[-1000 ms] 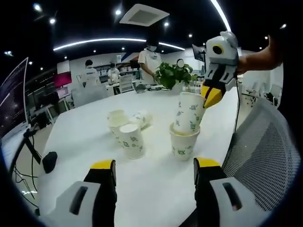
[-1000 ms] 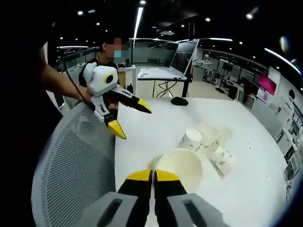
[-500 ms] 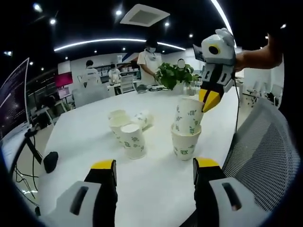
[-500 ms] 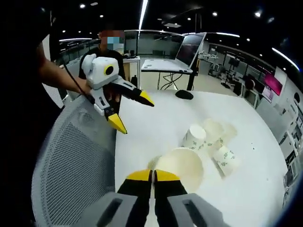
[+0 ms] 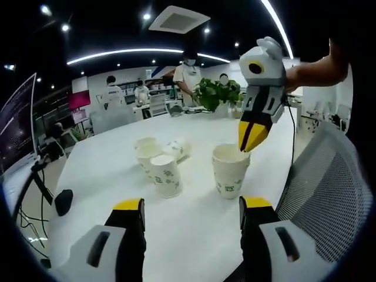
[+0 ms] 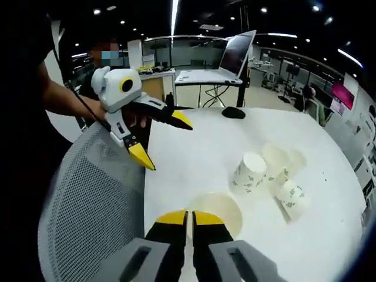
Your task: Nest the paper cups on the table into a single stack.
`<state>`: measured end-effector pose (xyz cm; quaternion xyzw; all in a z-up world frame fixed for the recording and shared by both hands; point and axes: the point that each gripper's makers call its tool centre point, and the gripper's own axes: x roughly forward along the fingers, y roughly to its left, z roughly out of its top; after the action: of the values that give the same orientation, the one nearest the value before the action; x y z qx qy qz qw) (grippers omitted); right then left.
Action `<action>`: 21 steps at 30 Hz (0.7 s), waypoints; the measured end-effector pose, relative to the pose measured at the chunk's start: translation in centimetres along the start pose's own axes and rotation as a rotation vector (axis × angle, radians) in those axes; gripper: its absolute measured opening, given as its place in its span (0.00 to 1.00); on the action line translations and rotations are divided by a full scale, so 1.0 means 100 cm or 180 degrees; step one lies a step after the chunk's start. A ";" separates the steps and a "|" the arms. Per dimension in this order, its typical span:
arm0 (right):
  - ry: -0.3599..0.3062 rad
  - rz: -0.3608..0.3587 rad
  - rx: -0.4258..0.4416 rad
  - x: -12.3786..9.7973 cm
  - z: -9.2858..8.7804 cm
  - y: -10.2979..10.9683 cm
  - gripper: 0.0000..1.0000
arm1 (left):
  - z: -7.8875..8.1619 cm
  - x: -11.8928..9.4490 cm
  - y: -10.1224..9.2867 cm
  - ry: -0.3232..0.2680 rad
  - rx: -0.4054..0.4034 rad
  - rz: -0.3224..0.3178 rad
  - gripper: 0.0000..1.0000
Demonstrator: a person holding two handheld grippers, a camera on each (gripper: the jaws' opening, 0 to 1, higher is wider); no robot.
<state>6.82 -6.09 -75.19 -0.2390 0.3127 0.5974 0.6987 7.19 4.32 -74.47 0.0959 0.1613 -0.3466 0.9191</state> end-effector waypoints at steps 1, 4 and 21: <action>0.0003 -0.0001 0.0006 0.002 -0.001 0.000 0.00 | 0.000 0.000 0.000 0.0003 0.0002 0.0001 0.64; 0.0012 -0.0005 0.0014 0.003 -0.003 0.002 0.00 | 0.000 0.000 -0.001 -0.0001 0.0006 -0.0006 0.64; -0.0290 -0.0311 0.0097 -0.020 0.006 -0.033 0.18 | 0.003 0.001 -0.001 -0.0060 -0.0052 -0.0034 0.66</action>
<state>10.01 -7.59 -73.50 -0.2158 0.2776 0.5680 0.7441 7.21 4.09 -74.26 0.0842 0.1560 -0.3511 0.9194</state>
